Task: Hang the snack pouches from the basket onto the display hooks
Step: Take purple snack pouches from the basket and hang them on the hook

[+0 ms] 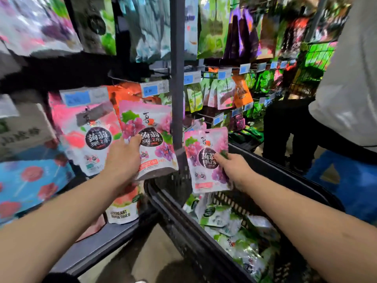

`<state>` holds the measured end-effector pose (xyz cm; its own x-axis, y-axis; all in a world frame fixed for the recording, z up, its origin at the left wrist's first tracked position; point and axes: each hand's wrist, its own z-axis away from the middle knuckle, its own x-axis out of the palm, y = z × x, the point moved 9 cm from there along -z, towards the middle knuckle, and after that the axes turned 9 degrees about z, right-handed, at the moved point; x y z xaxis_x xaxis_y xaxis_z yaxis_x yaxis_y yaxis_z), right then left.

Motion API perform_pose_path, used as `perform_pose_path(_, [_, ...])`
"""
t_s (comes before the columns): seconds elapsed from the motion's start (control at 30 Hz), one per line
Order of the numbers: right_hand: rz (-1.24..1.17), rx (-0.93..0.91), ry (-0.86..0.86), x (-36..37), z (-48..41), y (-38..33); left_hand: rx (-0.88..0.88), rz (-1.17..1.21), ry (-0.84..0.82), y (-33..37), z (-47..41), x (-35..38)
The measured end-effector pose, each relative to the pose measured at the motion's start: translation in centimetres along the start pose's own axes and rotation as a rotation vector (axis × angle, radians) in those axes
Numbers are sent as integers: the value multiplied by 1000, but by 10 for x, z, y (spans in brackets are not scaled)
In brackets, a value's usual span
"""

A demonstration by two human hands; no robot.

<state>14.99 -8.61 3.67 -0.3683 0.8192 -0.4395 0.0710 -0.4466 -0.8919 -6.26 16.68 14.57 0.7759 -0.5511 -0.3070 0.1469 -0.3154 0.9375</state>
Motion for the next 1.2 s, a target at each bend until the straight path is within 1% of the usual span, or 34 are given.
perform_pose_path(0.1, [-51,-36,44,-6,26,-57,18,-16,61,5,12,-41])
perform_pose_path(0.17, [-78,-44,40,-1,44,-89,12,-47,72,5,16,-64])
perform_pose_path(0.23, [-54,-80,10,12,65,-120,-16,-54,56,1,21,-80])
perform_pose_path(0.27, [-42,-93,-12,21,75,-134,-16,-34,41,2,24,-88])
perform_pose_path(0.33, [-64,-135,-75,42,98,-165,-52,99,63,3,30,-105])
perform_pose_path(0.4, [-71,-146,-136,65,116,-188,-107,116,71,5,40,-122])
perform_pose_path(0.5, [20,-151,-170,89,139,-220,-152,166,56,5,51,-141])
perform_pose_path(0.63, [90,-157,-209,111,162,-251,-163,227,81,14,65,-167])
perform_pose_path(0.83, [244,-301,-208,133,168,-297,-77,161,82,39,67,-206])
perform_pose_path(0.93, [163,-322,-214,146,162,-311,7,185,91,53,50,-217])
perform_pose_path(1.0, [123,-369,-200,153,153,-322,61,189,105,60,35,-219])
perform_pose_path(1.07, [165,-443,-166,155,144,-339,105,129,153,67,19,-224])
perform_pose_path(1.13, [166,-500,-165,158,139,-357,174,-14,212,79,3,-233])
perform_pose_path(1.2, [137,-557,-223,162,143,-372,221,-134,270,95,-8,-243])
